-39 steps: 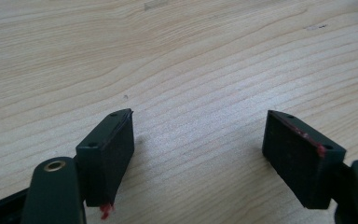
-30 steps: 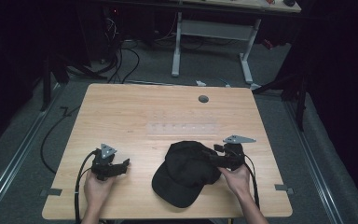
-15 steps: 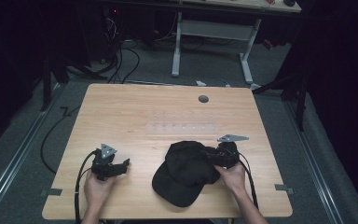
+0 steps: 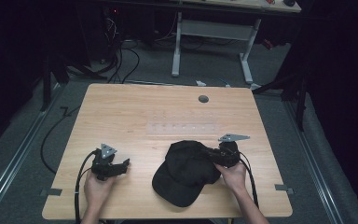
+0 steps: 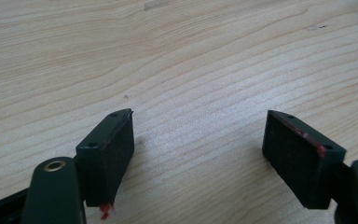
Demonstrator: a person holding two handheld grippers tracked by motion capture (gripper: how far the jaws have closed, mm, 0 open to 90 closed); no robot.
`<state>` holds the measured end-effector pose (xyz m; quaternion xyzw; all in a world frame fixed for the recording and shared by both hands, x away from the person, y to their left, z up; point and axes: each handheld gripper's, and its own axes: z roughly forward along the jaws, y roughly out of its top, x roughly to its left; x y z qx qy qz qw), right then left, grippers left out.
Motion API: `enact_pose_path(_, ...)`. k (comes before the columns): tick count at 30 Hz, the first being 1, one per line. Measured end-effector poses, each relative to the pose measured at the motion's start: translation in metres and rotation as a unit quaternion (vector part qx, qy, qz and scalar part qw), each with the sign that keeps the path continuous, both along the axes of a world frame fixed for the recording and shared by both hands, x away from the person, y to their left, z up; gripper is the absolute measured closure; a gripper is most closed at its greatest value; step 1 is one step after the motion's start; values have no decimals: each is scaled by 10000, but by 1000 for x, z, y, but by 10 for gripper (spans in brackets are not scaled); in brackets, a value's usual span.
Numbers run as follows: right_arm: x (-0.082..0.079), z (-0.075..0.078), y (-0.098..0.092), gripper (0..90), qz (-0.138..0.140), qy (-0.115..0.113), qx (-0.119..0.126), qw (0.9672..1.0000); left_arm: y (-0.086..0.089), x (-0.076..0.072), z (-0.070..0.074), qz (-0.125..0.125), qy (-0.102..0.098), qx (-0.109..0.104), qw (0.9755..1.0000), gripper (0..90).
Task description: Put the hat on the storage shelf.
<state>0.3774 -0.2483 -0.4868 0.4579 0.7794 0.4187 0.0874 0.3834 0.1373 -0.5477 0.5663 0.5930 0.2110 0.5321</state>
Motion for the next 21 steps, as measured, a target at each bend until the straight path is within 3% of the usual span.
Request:
enact_pose_path(6,-3,6,-1,799,42,-71,15,10000,0,0,0,3,1,-2,10000,252)
enact_pose_path(14,-7,17,-11,801,115,-284,339,9990,0,0,0,4,1,-2,10000,252)
enact_pose_path(21,-10,23,-18,802,82,-376,378,9985,0,0,0,5,0,-2,10000,252)
